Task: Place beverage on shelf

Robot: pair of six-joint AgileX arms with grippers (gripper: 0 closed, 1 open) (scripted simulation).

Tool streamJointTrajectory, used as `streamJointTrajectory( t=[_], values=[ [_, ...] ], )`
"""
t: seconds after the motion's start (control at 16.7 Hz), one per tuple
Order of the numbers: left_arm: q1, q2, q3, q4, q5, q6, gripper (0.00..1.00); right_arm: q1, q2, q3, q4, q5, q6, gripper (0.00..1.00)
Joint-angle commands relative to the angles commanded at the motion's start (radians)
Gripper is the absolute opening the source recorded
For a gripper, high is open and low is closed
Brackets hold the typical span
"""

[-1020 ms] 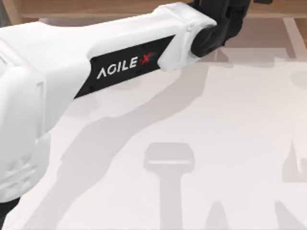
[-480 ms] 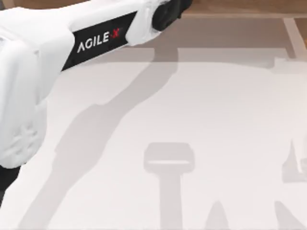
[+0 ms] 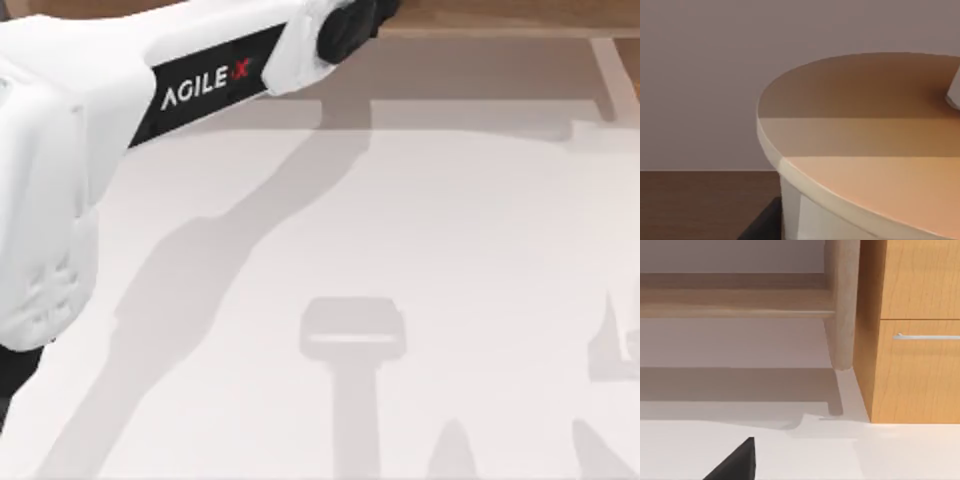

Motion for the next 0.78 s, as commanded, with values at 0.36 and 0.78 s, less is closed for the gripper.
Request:
streamJointTrajectory(
  t=[0.36,0.78],
  values=[
    [0.0,0.0,0.0,0.0,0.0,0.0,0.9,0.0,0.0,0.0,0.0,0.0,0.0,1.0],
    [0.0,0.0,0.0,0.0,0.0,0.0,1.0,0.0,0.0,0.0,0.0,0.0,0.0,1.0]
  ],
)
